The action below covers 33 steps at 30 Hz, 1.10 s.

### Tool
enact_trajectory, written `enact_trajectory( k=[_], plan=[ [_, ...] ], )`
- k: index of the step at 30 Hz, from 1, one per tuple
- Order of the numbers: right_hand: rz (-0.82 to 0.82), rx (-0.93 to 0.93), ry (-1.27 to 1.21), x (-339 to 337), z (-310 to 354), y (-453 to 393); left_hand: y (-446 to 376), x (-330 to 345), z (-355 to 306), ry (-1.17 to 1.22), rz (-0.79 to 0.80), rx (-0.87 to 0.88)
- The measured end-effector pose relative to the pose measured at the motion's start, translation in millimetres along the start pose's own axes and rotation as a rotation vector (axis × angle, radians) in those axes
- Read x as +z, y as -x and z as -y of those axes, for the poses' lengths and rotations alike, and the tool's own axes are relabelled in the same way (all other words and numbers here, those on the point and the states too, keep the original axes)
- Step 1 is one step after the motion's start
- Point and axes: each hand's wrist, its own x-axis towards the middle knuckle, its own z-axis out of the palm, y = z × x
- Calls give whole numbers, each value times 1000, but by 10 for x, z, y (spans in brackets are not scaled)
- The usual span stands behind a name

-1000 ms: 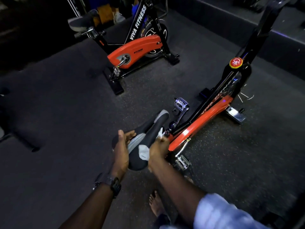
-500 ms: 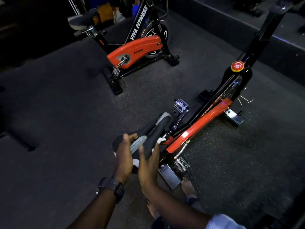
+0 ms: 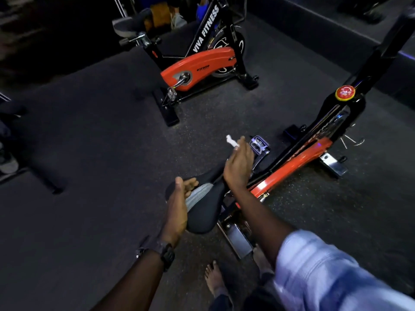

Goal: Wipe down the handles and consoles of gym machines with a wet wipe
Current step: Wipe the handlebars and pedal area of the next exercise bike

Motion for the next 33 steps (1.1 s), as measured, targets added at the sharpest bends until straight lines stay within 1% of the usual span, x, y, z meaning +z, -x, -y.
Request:
enact_trajectory(
  k=[3, 4, 6, 7, 8, 9, 11, 13, 14, 15, 16, 17, 18, 19, 20, 22, 23, 24, 25, 27, 29, 30, 33],
  plan=[
    [103, -405, 371, -104, -15, -133, 27, -68, -6, -49, -49, 34],
    [182, -527, 478, -149, 57, -124, 52, -93, -2, -85, -90, 61],
    [478, -709, 672, -152, 271, 20, 111, -142, 30, -197, -180, 149],
    [624, -747, 728, -106, 378, 159, 138, -163, 43, -246, -221, 193],
    [719, -754, 736, -35, 464, 317, 165, -176, 32, -275, -258, 221],
    [758, -747, 697, 35, 537, 478, 180, -185, 23, -293, -286, 246],
    [807, -715, 504, 153, 689, 746, 200, -209, 16, -307, -339, 266],
    [1000, -706, 271, 189, 770, 833, 219, -268, 21, -301, -373, 260],
    [1087, -740, 211, 161, 761, 795, 209, -309, 59, -292, -377, 238],
    [1140, -797, 214, 107, 704, 697, 193, -340, 103, -261, -370, 202],
    [1152, -863, 287, 62, 631, 564, 192, -371, 128, -221, -372, 156],
    [1112, -914, 416, 18, 555, 414, 186, -393, 156, -165, -384, 102],
    [1044, -925, 583, -8, 518, 294, 174, -421, 205, -113, -410, 39],
    [995, -884, 720, -21, 528, 233, 166, -441, 233, -71, -431, -5],
    [989, -804, 792, 3, 583, 215, 179, -442, 211, -33, -444, -25],
    [1038, -683, 789, 187, 769, 327, 213, -452, 188, 41, -459, -41],
    [1054, -658, 765, 280, 870, 434, 216, -449, 189, 60, -457, -39],
    [1058, -672, 738, 373, 932, 560, 214, -446, 177, 62, -460, -41],
    [1037, -766, 732, 437, 960, 698, 207, -452, 179, 46, -485, -41],
    [990, -1007, 672, 448, 937, 942, 202, -491, 198, 9, -585, -54],
    [974, -1154, 581, 334, 838, 1051, 181, -553, 190, -10, -683, -67],
    [958, -1200, 554, 267, 784, 1063, 182, -593, 160, -7, -697, -77],
    [946, -1360, 560, 49, 608, 1127, 165, -659, 96, 89, -638, -89]
  ],
)
